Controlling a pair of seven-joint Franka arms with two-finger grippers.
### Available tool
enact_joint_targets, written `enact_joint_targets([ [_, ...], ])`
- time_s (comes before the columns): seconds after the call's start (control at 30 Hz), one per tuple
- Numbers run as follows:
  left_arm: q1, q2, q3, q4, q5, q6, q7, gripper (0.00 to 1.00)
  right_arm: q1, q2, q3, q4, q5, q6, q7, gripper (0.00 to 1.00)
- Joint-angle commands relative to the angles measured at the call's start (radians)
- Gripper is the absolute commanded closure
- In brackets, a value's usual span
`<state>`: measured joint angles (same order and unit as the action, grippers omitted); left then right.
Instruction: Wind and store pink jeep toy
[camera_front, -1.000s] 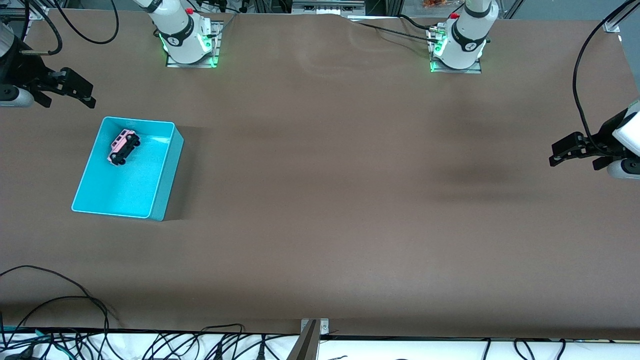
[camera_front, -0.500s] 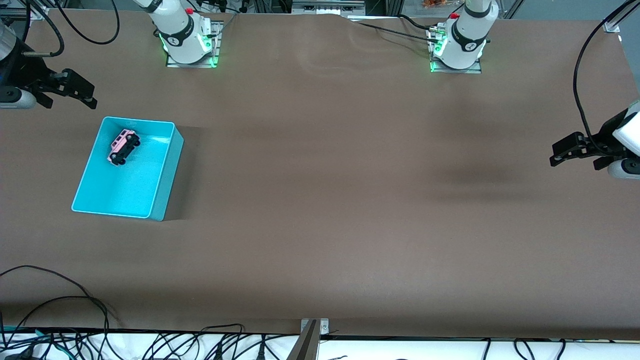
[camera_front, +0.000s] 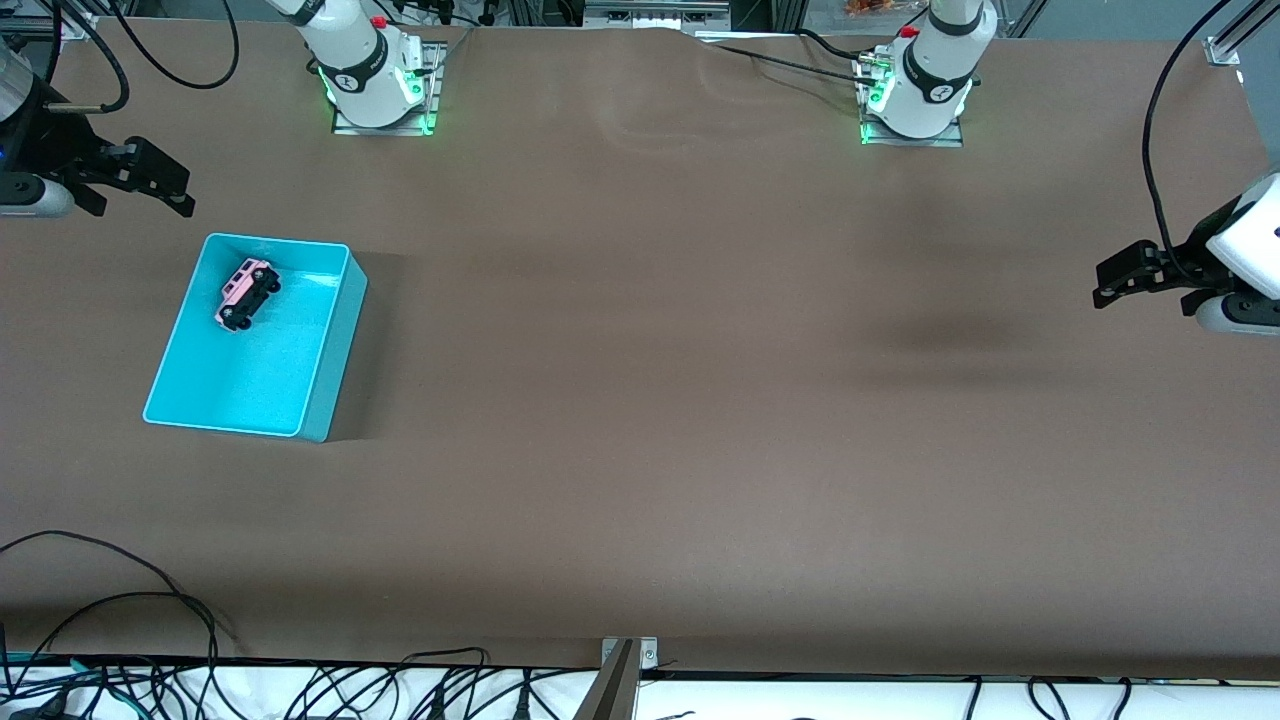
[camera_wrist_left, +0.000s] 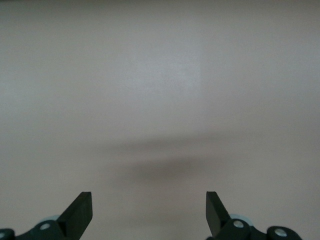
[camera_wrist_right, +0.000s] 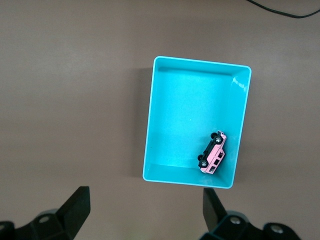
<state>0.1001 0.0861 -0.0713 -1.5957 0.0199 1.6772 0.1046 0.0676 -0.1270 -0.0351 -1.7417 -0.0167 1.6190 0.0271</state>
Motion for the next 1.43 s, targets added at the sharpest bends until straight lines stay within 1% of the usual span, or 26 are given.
enact_joint_targets([
  [0.0, 0.004, -0.029, -0.009, -0.029, 0.026, -0.001, -0.005, 0.00, 0.000, -0.013, 0.003, -0.004, -0.005, -0.011, -0.015, 0.00],
  [0.27, 0.004, -0.028, -0.009, -0.027, 0.026, -0.001, -0.005, 0.00, -0.002, -0.010, -0.003, -0.005, 0.000, -0.010, -0.024, 0.00],
  [0.47, 0.004, -0.029, -0.010, -0.027, 0.026, -0.001, -0.005, 0.00, 0.008, -0.008, 0.009, -0.004, -0.002, -0.010, -0.009, 0.00],
  [1.1, 0.003, -0.028, -0.010, -0.027, 0.026, -0.001, -0.005, 0.00, 0.017, -0.010, 0.009, -0.005, -0.003, -0.011, -0.018, 0.00],
  [1.4, 0.003, -0.026, -0.010, -0.027, 0.026, 0.001, -0.005, 0.00, 0.018, -0.002, 0.024, -0.002, -0.008, -0.010, -0.015, 0.00],
])
